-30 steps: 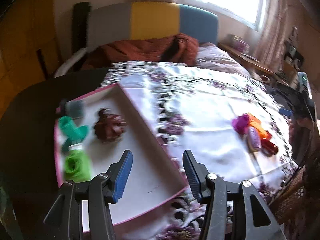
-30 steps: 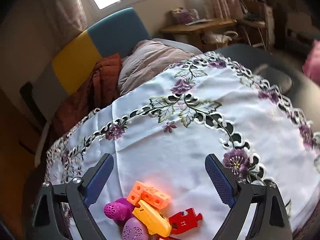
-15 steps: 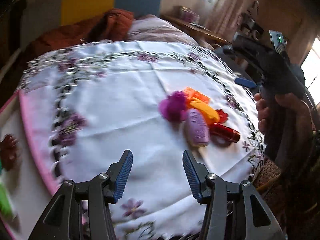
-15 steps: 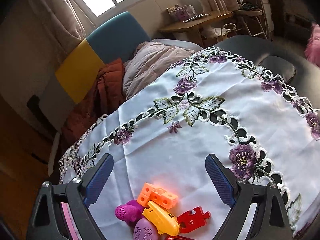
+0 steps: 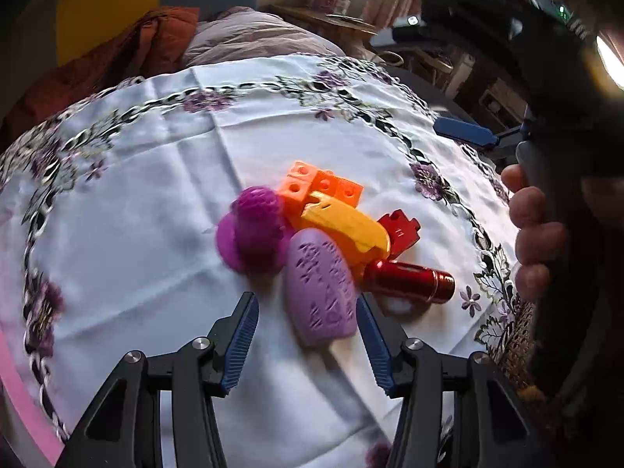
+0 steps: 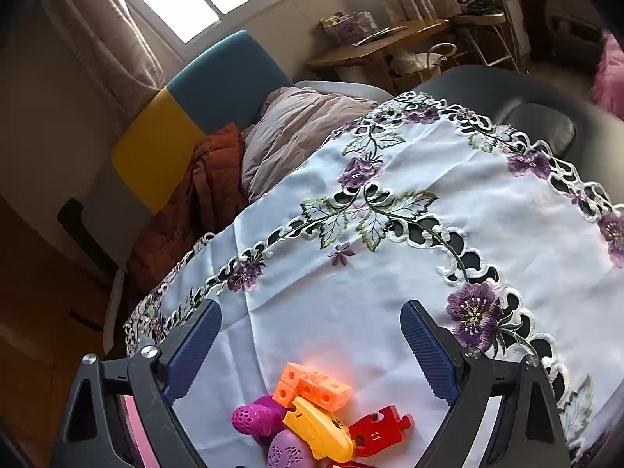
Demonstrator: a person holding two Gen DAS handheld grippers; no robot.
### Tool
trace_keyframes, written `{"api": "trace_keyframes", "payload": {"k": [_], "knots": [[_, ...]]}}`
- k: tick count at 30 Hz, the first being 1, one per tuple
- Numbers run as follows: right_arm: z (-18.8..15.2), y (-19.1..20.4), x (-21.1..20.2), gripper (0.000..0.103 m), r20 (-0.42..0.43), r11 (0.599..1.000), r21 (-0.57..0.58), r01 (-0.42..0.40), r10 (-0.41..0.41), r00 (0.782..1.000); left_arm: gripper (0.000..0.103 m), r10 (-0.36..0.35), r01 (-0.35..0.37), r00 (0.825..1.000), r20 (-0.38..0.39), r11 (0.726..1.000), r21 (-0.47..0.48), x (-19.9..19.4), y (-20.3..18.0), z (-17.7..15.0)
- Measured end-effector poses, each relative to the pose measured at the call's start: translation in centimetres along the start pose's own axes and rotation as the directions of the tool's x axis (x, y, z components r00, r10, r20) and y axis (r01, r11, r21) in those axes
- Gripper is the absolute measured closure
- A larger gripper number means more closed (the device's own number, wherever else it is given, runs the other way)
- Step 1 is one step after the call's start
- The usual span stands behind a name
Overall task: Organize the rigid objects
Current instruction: 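Close the left gripper around the purple egg-shaped piece and lift it, then grasp the magenta suction-cup piece with the right gripper while the left holds the egg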
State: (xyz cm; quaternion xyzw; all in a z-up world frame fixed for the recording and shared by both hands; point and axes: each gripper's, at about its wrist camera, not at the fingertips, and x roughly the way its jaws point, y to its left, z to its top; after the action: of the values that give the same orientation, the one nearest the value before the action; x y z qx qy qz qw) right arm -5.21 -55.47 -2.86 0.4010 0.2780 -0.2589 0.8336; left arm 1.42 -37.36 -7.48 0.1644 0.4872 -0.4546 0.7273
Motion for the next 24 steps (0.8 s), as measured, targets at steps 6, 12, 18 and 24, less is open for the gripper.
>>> {"api": "trace_keyframes", "payload": {"k": [6, 12, 18, 24], "knots": [[0.2, -0.3, -0.1, 0.009, 0.003, 1.000, 0.014, -0.007, 0.007, 1.000, 0.050, 0.046, -0.045, 0.998, -0.041, 0.999, 0.027, 2.3, -1.2, 1.2], [0.2, -0.3, 0.2, 0.009, -0.007, 1.000, 0.011, -0.008, 0.008, 1.000, 0.059, 0.052, -0.052, 0.999, -0.009, 0.998, 0.035, 2.7, -1.1, 1.0], [0.0, 0.0, 0.6, 0.009, -0.031, 1.000, -0.001, -0.021, 0.021, 0.999, 0.059, 0.086, -0.086, 0.996, 0.029, 0.996, -0.026, 0.1, 0.9, -1.4], [-0.7, 1.7, 1.6, 0.009, -0.101, 0.994, -0.072, -0.084, 0.077, 0.992, 0.059, 0.246, -0.236, 0.967, 0.072, 0.963, -0.130, -3.1, 4.7, -5.8]]}}
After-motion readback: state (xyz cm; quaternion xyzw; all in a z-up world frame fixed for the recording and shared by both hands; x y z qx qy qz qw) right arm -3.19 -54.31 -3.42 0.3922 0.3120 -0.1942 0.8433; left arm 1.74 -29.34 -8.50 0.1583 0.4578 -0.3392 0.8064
